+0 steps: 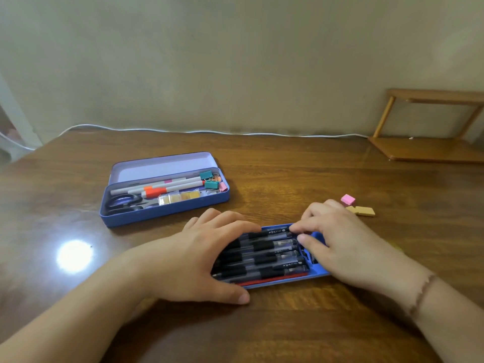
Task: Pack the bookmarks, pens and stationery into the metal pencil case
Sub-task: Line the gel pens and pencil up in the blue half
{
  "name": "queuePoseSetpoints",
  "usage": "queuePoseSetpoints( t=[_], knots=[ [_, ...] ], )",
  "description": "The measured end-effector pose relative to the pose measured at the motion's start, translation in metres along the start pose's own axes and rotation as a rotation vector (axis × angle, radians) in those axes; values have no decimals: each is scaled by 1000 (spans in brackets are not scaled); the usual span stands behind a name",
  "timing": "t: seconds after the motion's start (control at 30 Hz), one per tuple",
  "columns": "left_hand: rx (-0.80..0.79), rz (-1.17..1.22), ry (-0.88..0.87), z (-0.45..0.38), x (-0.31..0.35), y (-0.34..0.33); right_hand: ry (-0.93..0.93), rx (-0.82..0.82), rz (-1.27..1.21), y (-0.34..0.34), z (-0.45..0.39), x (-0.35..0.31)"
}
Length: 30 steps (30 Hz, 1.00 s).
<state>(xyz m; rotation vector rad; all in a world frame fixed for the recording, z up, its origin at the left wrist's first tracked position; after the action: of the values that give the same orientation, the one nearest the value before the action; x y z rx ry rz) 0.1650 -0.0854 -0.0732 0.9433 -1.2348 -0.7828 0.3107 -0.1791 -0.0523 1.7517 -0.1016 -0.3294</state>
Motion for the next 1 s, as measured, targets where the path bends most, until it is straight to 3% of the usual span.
queuePoseSetpoints(
  t=[0.17, 0.37, 0.6, 0.8, 1.0],
  knots=[
    [6, -17, -1, 1, -1, -1, -73, 68, -30, 9, 2, 13],
    [21, 7, -23, -1, -1, -1, -37, 89, -20, 4, -1, 3],
    [-9, 194, 21, 8, -20, 12, 61, -40, -130, 13, 7, 4],
    [-33, 212, 74, 9, -28, 13, 77, -133, -129, 7, 12, -4],
    [49, 288, 88, 13, -36, 25, 58, -159, -124, 3, 13, -4]
  ],
)
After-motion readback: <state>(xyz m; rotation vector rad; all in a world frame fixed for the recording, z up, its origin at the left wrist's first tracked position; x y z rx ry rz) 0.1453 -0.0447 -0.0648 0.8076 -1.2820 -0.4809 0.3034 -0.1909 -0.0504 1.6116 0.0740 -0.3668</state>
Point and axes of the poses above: each hand's wrist, its own z-axis away from the middle knuckle, its own y-axis out of the back of the hand, x = y × z, the point moved 8 cm from there along -z, towards the middle knuckle, and after that the axes turned 5 degrees about z, right-handed, at the moved point
